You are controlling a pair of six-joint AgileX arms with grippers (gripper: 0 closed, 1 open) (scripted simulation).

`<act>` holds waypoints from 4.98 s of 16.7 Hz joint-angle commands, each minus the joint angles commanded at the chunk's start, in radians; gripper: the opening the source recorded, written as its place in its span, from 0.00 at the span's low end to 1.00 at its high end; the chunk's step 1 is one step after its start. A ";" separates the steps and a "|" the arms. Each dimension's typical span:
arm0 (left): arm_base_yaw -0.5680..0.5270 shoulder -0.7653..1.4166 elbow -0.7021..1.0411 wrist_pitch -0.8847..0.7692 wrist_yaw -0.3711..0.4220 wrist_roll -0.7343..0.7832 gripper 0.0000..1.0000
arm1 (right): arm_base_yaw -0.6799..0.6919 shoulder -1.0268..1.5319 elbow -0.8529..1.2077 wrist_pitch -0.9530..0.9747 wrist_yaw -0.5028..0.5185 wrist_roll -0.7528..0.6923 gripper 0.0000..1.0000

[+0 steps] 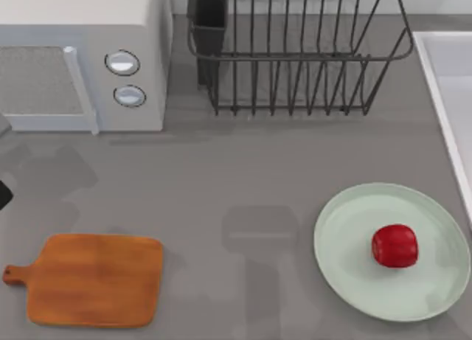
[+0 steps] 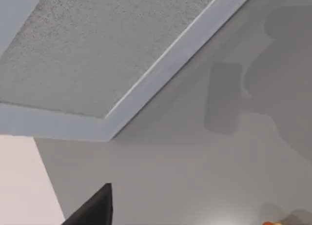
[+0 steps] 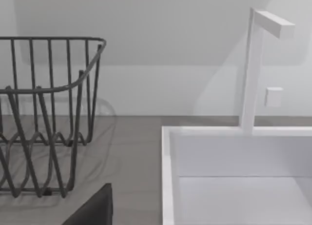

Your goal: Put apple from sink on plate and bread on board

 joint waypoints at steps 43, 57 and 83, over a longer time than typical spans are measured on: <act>0.274 0.885 0.291 -0.221 0.060 0.569 0.47 | 0.000 0.000 0.000 0.000 0.000 0.000 1.00; 0.274 0.885 0.291 -0.221 0.060 0.569 0.00 | 0.000 0.000 0.000 0.000 0.000 0.000 1.00; 0.245 0.752 0.515 -0.662 0.073 0.189 0.00 | 0.000 0.000 0.000 0.000 0.000 0.000 1.00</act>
